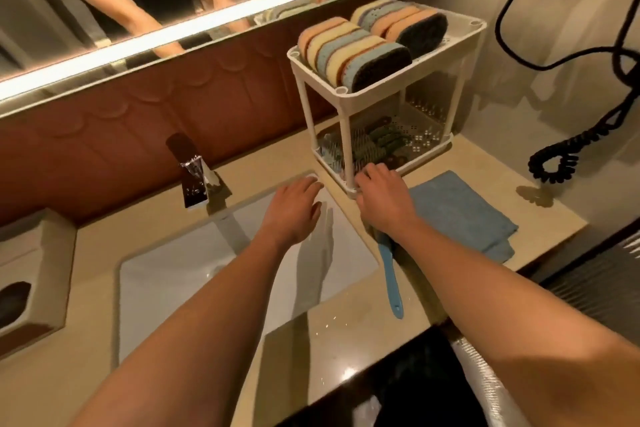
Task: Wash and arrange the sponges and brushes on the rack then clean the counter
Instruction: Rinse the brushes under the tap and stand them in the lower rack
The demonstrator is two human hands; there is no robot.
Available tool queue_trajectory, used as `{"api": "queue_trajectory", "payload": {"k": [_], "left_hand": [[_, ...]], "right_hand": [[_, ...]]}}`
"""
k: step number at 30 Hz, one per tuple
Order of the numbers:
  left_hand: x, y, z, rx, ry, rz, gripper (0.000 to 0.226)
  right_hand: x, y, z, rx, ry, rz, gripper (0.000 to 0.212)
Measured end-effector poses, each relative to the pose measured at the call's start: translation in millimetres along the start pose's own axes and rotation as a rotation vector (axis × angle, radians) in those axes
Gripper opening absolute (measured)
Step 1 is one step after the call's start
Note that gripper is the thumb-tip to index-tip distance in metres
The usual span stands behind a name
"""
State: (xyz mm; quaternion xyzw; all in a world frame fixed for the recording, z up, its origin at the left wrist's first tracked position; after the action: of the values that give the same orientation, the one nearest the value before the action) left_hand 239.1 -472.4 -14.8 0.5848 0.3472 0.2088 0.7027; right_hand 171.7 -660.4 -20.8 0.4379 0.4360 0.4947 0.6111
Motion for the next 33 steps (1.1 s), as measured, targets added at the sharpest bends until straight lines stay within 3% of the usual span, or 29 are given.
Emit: {"api": "queue_trajectory", "payload": {"k": [5, 13, 33], "left_hand": [[13, -8, -44, 0.007, 0.089, -0.023, 0.046], [50, -27, -132, -0.006, 0.257, -0.084, 0.041], [141, -62, -216, 0.036, 0.513, -0.146, 0.038]], "right_hand": [[37, 6, -24, -0.056, 0.117, 0.046, 0.025], [111, -2, -48, 0.011, 0.323, 0.094, 0.028], [213, -54, -45, 0.201, 0.497, 0.102, 0.032]]}}
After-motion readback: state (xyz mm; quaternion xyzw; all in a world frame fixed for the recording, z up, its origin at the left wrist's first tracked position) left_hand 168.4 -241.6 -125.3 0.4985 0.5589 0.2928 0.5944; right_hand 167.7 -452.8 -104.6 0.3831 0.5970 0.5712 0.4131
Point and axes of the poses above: each hand's wrist, its own z-axis towards the middle knuckle, its own y-axis out of the back of the hand, x = y × z, the point moved 1 cm from there along z, towards the middle knuckle, and after that the axes turned 12 degrees about -z, right-handed, at the moved point
